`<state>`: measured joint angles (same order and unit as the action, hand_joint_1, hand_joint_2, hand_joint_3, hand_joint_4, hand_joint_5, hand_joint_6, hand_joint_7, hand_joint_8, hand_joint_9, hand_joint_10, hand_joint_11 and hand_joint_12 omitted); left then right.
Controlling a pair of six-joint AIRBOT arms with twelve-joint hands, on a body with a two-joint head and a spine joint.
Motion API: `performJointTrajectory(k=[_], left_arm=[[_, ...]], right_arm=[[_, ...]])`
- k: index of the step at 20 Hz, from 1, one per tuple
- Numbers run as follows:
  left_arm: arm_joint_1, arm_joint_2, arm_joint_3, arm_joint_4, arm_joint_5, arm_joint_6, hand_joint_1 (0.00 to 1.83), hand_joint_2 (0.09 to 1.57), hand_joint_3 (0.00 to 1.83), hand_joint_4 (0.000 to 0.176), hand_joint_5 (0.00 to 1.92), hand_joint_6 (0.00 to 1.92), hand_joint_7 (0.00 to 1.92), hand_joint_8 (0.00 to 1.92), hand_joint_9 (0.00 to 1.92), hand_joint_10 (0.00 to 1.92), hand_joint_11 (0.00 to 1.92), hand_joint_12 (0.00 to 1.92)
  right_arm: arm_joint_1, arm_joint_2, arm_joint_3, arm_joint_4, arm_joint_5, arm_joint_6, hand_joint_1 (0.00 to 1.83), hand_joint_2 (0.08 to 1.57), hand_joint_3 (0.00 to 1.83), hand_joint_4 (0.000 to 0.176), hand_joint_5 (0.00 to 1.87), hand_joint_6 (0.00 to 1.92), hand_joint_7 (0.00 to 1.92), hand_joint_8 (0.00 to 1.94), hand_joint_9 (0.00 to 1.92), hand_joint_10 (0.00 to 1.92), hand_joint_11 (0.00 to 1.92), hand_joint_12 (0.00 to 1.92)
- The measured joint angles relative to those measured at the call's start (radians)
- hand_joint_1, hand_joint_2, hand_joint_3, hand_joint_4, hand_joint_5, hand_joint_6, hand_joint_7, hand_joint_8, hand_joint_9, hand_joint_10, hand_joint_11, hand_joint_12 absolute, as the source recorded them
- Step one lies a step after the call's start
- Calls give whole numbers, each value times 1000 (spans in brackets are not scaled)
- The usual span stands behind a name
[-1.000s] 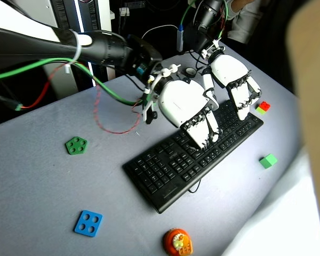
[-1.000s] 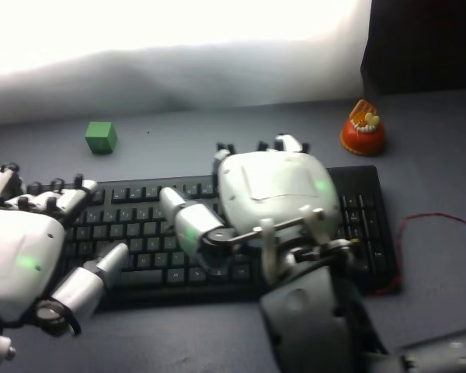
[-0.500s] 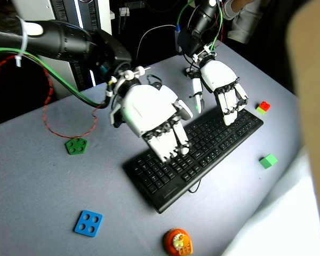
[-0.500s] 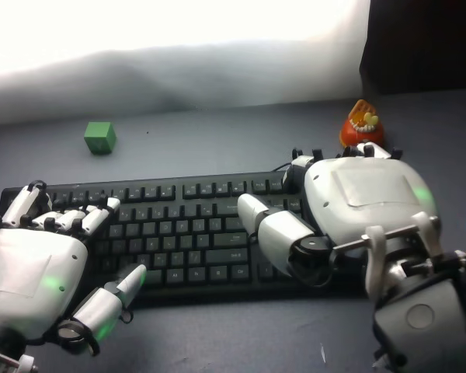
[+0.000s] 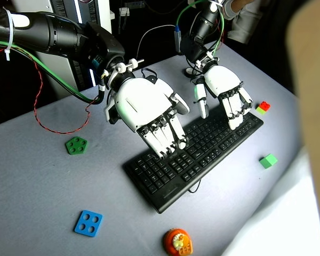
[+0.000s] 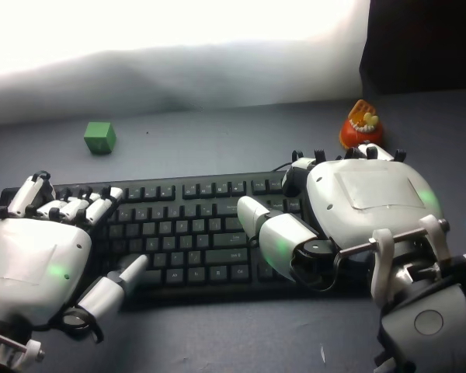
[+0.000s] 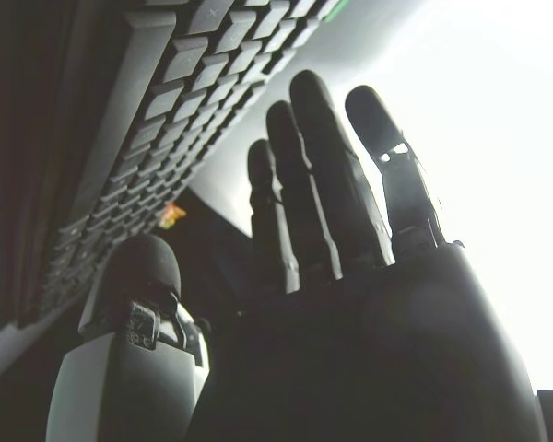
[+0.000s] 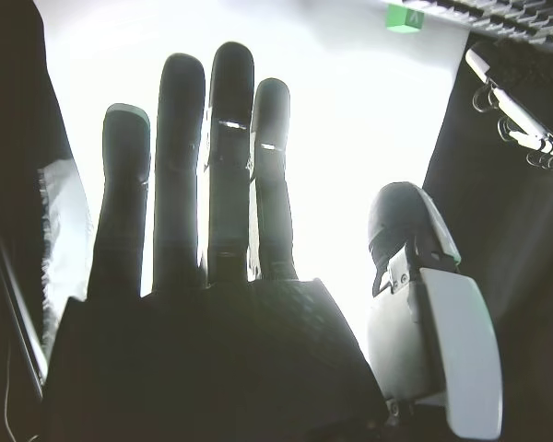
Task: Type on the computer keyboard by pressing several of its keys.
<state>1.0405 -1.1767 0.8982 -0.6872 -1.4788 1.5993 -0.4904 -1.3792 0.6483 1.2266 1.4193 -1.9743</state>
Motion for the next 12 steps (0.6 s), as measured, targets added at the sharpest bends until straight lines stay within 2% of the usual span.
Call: performJointTrajectory(k=[1,3,4,6,7,8,9,10,12], left_arm=[[0,0,5,-2,0,0,503,1247,0,37,277,0,411,0,494,5,0,1304],[0,0,12,-2,3,-3,790,1120,0,65,226,0,287,0,404,0,0,1214],[0,0,17,0,4,-5,941,1035,0,93,173,0,184,0,298,0,0,1056],[0,0,19,7,-3,-21,1081,925,0,113,108,0,82,0,181,0,0,751],[0,1,22,20,-10,-23,1081,925,0,113,108,0,82,0,181,0,0,751],[0,1,22,34,-19,-23,1107,883,0,105,83,0,39,0,136,1,0,573],[0,2,22,37,-27,-23,1104,881,0,109,73,0,33,0,133,1,0,577],[0,2,22,34,-30,-23,1095,889,0,105,78,2,47,3,137,2,0,606],[-1,2,22,27,-33,-23,841,1031,29,85,59,2,86,7,166,14,0,759]], right_arm=[[0,0,0,0,0,2,3,1249,0,0,612,508,863,298,581,1175,245,1911],[0,0,0,0,0,3,14,1253,2,0,608,502,851,294,578,1171,245,1911],[0,0,0,0,0,4,17,1255,3,0,613,503,855,295,579,1172,243,1912],[0,0,0,0,0,4,21,1252,1,0,618,501,857,296,581,1171,240,1911],[0,0,0,0,0,4,21,1252,1,0,618,501,857,296,581,1171,240,1911],[0,0,0,-1,0,5,30,1252,1,0,634,488,863,292,585,1150,245,1900],[0,0,0,0,0,4,24,1254,1,0,633,482,865,291,582,1146,237,1901],[0,0,0,1,0,4,15,1257,2,0,625,475,857,286,576,1145,237,1903],[0,0,0,0,-1,4,28,1256,2,0,631,474,863,286,586,1147,248,1905]])
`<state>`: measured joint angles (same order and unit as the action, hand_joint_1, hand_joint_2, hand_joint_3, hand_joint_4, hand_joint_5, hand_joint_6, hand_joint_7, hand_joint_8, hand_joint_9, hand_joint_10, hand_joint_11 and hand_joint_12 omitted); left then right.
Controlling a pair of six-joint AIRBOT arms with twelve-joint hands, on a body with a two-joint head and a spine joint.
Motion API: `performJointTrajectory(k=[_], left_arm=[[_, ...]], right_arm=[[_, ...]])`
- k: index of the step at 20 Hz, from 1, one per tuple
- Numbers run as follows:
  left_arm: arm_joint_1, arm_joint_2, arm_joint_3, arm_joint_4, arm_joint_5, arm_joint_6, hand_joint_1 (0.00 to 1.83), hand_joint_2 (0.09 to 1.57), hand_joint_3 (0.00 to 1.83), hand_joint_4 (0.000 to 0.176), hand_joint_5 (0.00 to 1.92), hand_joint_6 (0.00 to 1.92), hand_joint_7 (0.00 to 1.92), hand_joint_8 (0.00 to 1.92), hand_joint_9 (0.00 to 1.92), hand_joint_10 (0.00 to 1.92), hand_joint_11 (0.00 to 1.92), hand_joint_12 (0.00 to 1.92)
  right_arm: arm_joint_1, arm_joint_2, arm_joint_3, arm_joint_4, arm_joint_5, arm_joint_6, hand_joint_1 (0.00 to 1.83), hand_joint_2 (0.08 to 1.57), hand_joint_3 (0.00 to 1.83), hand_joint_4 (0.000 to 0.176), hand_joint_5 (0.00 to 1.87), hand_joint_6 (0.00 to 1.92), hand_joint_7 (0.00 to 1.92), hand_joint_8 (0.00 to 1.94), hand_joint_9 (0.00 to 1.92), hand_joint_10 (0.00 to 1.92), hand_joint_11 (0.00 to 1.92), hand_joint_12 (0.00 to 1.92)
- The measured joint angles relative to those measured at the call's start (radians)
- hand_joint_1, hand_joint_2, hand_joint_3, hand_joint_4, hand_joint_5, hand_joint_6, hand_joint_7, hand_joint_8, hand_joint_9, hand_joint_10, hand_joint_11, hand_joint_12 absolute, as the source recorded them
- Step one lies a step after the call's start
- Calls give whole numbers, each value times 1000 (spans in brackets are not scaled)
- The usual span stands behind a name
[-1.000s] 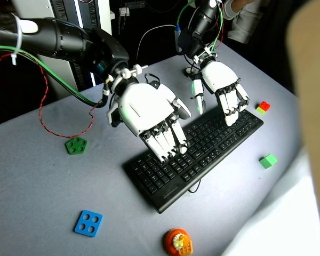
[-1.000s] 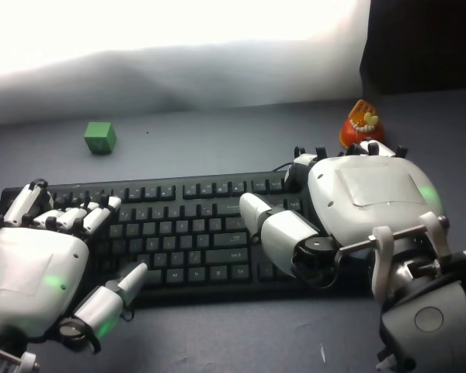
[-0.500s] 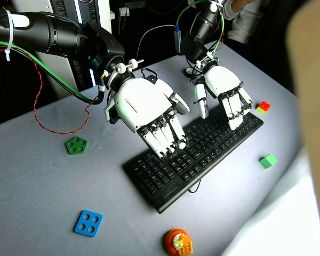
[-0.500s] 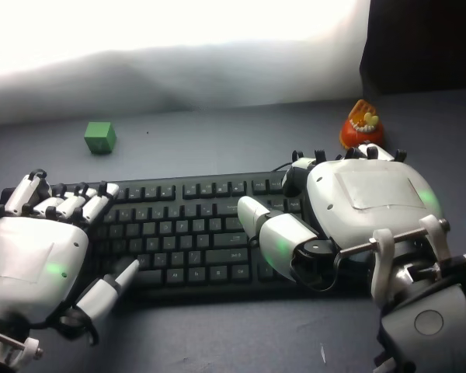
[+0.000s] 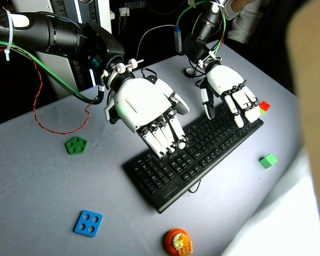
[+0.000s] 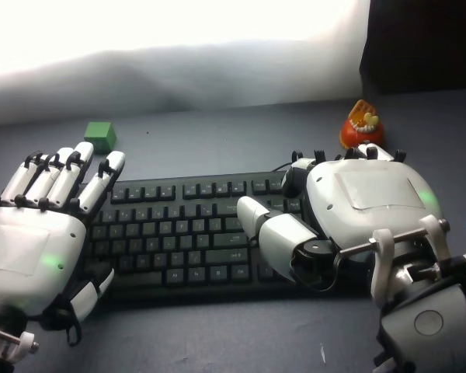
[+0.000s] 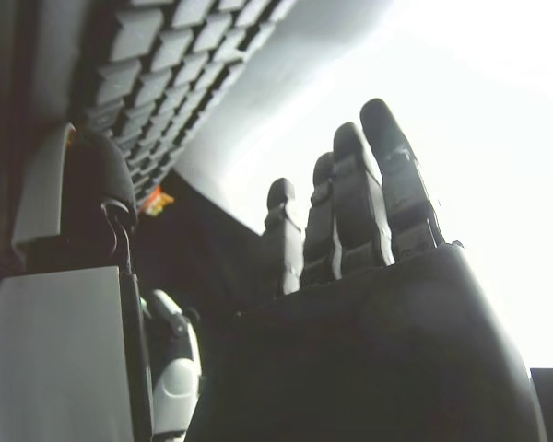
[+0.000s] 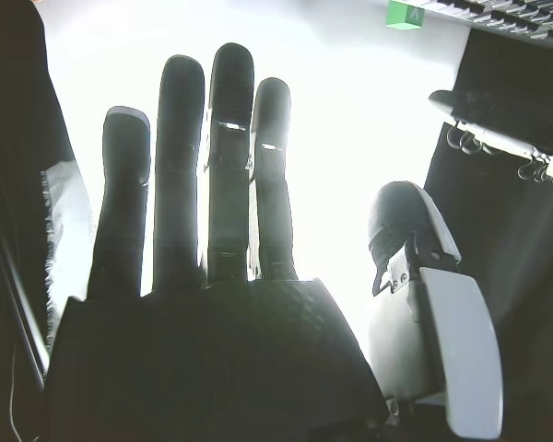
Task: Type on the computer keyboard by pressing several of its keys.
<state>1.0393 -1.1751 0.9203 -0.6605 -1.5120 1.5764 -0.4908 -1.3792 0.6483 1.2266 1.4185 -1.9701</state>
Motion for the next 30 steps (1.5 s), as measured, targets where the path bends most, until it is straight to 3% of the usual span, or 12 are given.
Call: performJointTrajectory(k=[1,3,6,14,15,17,19,20,24,25,26,30], left_arm=[[-3,0,0,-8,0,2,570,1143,74,64,75,9,116,17,179,19,0,771],[-4,10,-1,-27,31,4,243,1265,53,49,151,26,197,21,276,57,0,991],[-29,47,-28,-28,76,4,44,1331,23,29,271,40,316,27,362,84,0,1144],[-96,198,-110,-28,127,3,0,1286,0,9,420,42,522,37,512,97,0,1294],[-93,211,-114,-24,132,1,0,1284,0,0,508,46,621,39,563,104,0,1314],[-93,235,-133,-45,135,1,0,1312,0,0,751,160,862,188,706,352,47,1436],[-96,250,-145,-60,141,0,80,1335,0,0,881,743,893,1009,737,1194,371,1690],[-98,262,-152,-59,145,0,15,1365,4,0,906,1026,968,1231,814,1483,493,1843],[-111,306,-171,-55,151,-8,65,1449,8,0,1103,1767,1310,1675,1292,1800,1178,1921],[-111,311,-173,-54,151,-13,142,1464,8,0,1105,1890,1281,1785,1269,1884,1205,1921],[-111,316,-174,-53,152,-21,182,1489,12,0,1116,1915,1265,1862,1275,1914,1238,1921],[-127,335,-173,-58,165,-26,264,1543,15,0,1117,1921,1234,1920,1251,1921,1225,1921]], right_arm=[[0,0,-1,0,0,0,31,1255,1,0,637,476,866,287,590,1149,253,1904],[-3,0,-5,0,-1,-1,38,1254,0,0,646,475,872,291,590,1171,248,1918],[-7,0,-7,0,-4,-2,17,1252,0,0,651,475,875,297,591,1192,259,1917],[-11,0,-12,-5,-3,-3,4,1257,2,0,692,484,900,352,641,1185,290,1870],[-11,0,-13,0,-4,-5,43,1249,0,0,738,544,906,485,680,1224,343,1854],[-13,0,-16,-2,-4,-5,16,1258,3,0,775,981,843,1168,666,1539,399,1916],[-14,0,-17,-1,-6,-5,5,1265,3,0,859,1259,1039,1428,859,1783,628,1921],[-14,0,-17,-1,-6,-5,0,1280,7,0,923,1382,1127,1477,990,1860,770,1921],[-18,0,-19,-5,-6,-5,43,1428,25,0,1198,1676,1394,1773,1398,1921,1272,1921],[-18,0,-21,-5,-6,-5,234,1452,22,133,1249,1764,1401,1866,1444,1921,1374,1921],[-18,0,-23,-7,-6,-5,378,1488,33,167,1267,1889,1425,1926,1508,1921,1478,1921],[-18,0,-24,-7,-6,-5,469,1518,43,176,1269,1921,1403,1941,1491,1921,1501,1921]])
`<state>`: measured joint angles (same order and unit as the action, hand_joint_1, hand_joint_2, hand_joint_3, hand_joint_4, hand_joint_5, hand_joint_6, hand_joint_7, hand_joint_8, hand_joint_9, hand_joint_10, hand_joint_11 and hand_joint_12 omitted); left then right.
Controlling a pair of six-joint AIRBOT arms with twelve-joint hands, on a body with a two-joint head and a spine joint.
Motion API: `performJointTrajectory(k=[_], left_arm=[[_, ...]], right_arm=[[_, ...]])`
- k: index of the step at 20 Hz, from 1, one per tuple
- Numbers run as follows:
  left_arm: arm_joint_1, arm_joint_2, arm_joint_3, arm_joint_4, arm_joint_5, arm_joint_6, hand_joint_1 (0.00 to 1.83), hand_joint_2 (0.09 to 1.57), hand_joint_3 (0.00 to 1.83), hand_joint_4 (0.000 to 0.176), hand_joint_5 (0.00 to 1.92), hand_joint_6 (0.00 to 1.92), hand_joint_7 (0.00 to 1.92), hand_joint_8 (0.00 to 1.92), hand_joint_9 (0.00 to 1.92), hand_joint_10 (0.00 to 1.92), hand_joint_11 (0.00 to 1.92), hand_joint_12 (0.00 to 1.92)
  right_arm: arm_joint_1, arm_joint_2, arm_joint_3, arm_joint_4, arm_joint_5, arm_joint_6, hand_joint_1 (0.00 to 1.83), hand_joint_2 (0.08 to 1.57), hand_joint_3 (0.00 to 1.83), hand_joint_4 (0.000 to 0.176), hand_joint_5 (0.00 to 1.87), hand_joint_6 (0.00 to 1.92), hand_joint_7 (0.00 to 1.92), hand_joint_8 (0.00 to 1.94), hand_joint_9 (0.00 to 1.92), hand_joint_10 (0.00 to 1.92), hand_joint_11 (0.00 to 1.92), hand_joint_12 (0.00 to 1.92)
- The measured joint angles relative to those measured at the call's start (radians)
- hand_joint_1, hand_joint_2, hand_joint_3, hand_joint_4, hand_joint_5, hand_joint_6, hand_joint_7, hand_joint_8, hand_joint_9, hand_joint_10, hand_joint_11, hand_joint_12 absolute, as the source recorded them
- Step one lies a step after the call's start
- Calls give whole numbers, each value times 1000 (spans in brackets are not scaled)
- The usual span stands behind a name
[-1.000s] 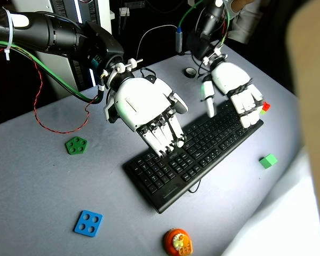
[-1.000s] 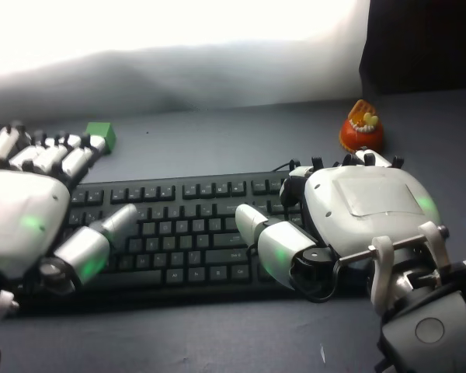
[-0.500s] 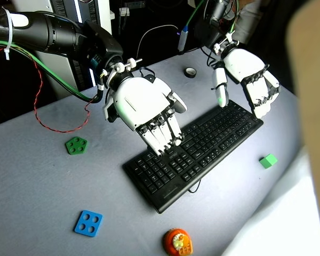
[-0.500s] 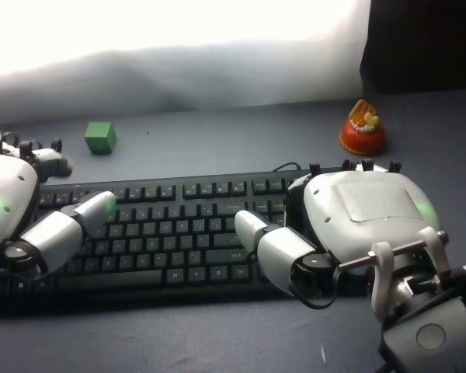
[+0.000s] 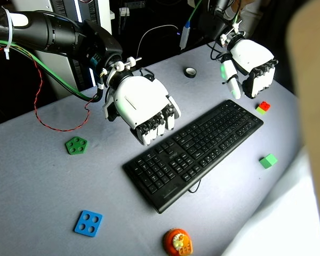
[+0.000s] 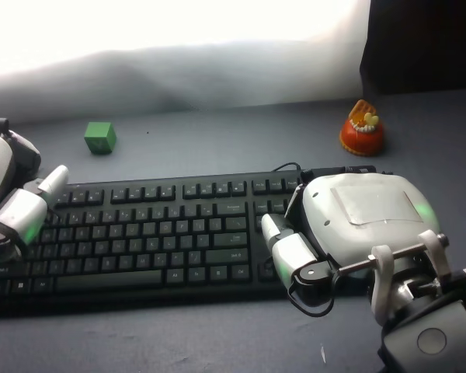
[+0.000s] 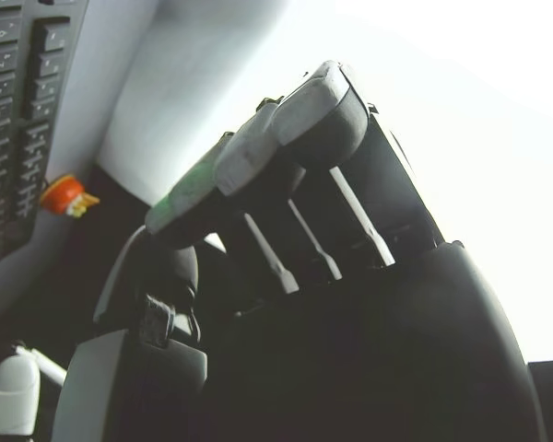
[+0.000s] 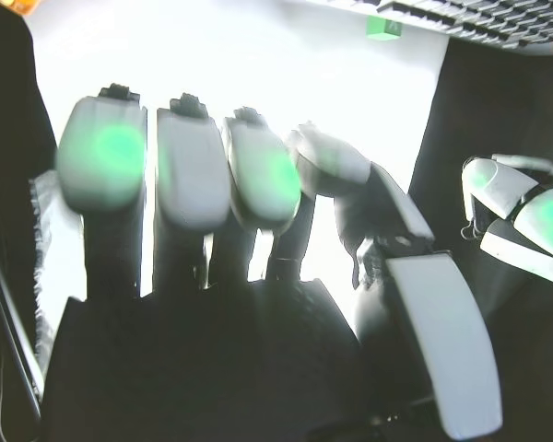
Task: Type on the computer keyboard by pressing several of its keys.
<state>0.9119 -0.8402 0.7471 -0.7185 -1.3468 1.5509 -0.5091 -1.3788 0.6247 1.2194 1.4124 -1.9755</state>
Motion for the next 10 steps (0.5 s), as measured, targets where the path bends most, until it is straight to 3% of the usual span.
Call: performJointTrajectory(k=[5,10], left_arm=[[-21,2,6,53,32,-2,319,1526,0,0,1104,1921,1253,1899,1272,1921,1252,1921],[-21,2,6,49,32,-2,322,1528,0,0,1092,1921,1242,1913,1262,1921,1231,1921]], right_arm=[[0,0,0,0,-1,0,443,1524,44,176,1242,1921,1364,1941,1440,1921,1444,1921],[0,11,0,-2,-6,-1,437,1519,41,176,1226,1921,1375,1941,1441,1921,1429,1921]])
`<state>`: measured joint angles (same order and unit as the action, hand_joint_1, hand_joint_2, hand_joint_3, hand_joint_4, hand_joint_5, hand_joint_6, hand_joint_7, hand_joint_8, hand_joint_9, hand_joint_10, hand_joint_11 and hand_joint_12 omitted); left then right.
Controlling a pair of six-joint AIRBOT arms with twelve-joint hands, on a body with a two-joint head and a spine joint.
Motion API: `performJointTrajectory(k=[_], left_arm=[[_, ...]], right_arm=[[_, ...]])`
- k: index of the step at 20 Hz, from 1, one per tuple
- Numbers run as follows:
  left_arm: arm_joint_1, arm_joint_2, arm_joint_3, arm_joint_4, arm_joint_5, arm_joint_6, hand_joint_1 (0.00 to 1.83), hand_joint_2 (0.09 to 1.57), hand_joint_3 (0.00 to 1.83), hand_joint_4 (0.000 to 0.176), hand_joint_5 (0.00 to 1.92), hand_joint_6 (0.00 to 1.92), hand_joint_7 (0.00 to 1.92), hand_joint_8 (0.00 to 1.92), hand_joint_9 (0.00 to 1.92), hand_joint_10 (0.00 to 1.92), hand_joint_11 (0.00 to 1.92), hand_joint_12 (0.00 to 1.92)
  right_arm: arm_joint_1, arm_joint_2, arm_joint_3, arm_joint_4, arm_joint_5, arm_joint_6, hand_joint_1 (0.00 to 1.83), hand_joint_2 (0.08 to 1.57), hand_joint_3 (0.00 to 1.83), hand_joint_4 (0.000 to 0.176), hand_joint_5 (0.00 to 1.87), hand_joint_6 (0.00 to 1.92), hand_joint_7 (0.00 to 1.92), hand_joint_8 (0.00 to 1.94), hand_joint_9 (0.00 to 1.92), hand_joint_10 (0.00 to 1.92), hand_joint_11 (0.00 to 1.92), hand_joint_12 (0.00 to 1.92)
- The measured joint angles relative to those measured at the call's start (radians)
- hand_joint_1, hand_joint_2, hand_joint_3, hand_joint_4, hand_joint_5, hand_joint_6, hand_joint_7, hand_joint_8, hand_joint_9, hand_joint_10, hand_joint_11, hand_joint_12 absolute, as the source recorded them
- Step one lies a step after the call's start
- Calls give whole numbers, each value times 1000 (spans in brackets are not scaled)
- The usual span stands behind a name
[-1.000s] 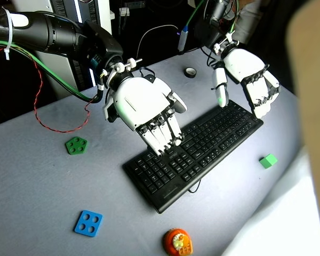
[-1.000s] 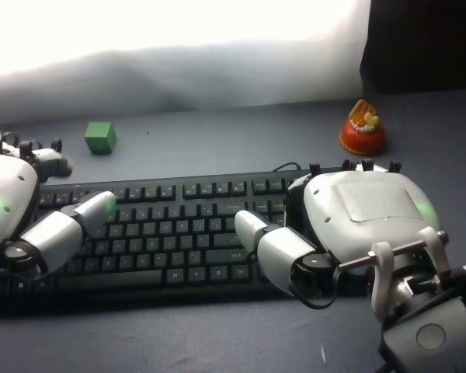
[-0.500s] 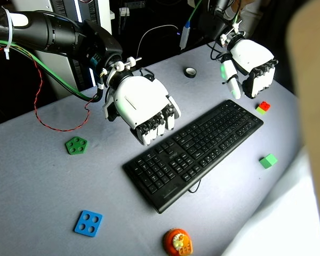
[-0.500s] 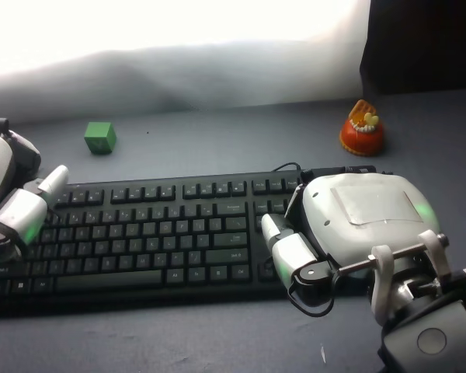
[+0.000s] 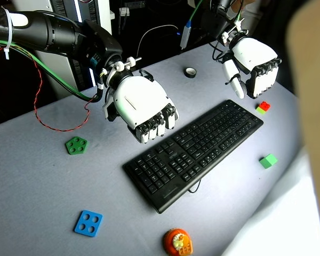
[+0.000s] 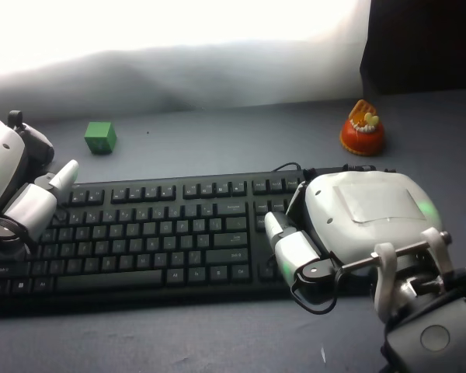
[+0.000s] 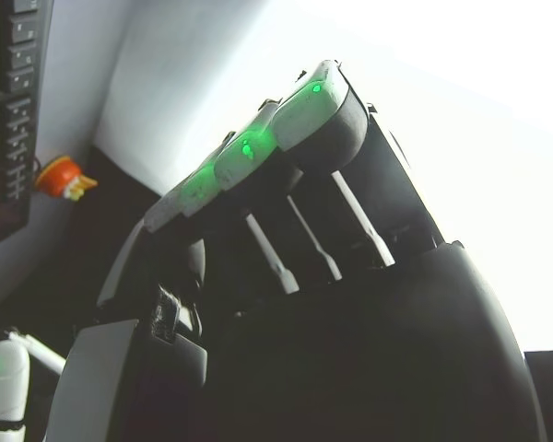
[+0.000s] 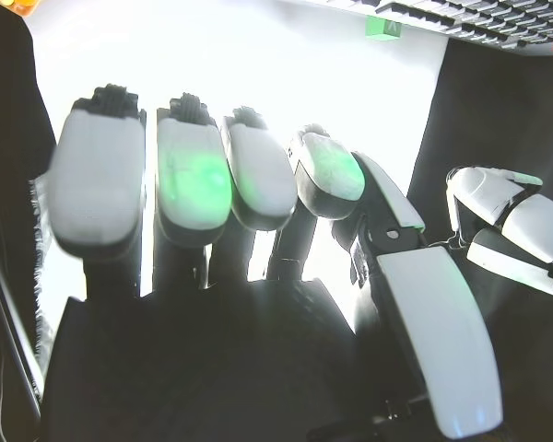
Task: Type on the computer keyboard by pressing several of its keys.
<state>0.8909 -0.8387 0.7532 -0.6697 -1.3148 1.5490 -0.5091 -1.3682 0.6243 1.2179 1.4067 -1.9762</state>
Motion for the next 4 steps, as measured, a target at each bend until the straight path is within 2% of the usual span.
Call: performJointTrajectory(k=[4], left_arm=[[-4,0,0,0,1,0,345,1511,0,0,1071,1921,1246,1845,1248,1920,1213,1921]], right_arm=[[-19,36,-12,3,-2,-3,468,1506,33,176,1198,1921,1365,1941,1438,1921,1429,1921]])
